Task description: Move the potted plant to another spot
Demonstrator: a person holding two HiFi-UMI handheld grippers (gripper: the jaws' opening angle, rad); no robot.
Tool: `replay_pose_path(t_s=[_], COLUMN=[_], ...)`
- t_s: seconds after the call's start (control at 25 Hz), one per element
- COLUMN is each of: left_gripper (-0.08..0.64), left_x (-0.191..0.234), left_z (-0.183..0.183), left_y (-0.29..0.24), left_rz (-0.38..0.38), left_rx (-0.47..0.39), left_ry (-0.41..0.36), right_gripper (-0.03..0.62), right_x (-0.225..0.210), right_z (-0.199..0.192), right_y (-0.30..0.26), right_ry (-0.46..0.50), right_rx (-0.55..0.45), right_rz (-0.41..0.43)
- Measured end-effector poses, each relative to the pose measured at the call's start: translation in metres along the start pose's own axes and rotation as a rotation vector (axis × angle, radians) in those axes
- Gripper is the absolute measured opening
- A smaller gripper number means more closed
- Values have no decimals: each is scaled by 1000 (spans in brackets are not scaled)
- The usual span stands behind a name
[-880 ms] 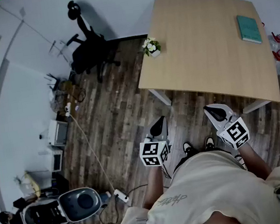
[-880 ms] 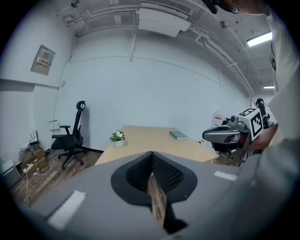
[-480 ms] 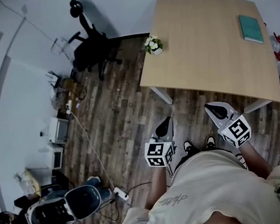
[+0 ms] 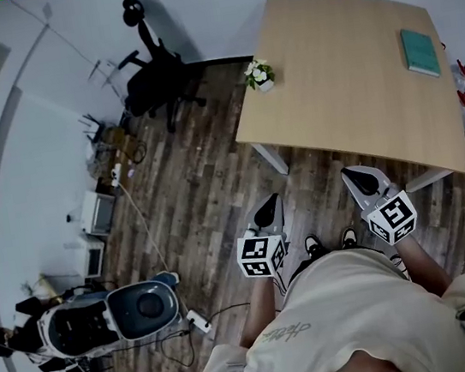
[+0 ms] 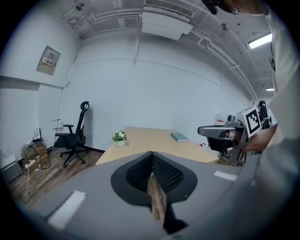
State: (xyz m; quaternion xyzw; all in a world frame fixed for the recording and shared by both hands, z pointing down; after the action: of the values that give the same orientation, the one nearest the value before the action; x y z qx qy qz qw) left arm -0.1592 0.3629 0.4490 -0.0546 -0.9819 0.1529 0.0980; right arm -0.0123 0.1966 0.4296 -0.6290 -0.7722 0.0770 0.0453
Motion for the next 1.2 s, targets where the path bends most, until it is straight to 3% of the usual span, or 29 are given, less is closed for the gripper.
replay_pose_path(t_s=[0.24, 0.36, 0.52, 0.68, 1.2], left_gripper=[56, 254, 300, 422, 410], left_x=[3, 10, 12, 13, 12], left_z=[3, 4, 1, 4, 6], left_y=[4, 4, 4, 5, 0], left_rz=[6, 34, 15, -5, -69], left_rx=[-8, 2, -6, -25, -44], left_ry=[-15, -15, 5, -2, -67], right_gripper=[3, 3, 3, 3, 3], right_x=[1, 1, 6, 7, 15], right_z=[3, 5, 3, 3, 1], right_y=[-2, -2, -1, -2, -2], right_ry=[-5, -5, 13, 5, 6], right_rx=[-15, -17, -10, -5, 10], right_rz=[-17, -17, -9, -23, -47])
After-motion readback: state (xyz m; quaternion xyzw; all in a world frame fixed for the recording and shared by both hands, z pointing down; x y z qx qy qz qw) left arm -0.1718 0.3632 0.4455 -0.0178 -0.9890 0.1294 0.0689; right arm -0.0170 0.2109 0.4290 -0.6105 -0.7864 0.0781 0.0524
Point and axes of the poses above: the fingertips, and each gripper's own axes: y backward along the fingers, x to its left, z out of its top, the point moved 5 cm from there along y, backward along the fingers, and after that the axes turned 9 degrees about -z, right-handed, at the moved point
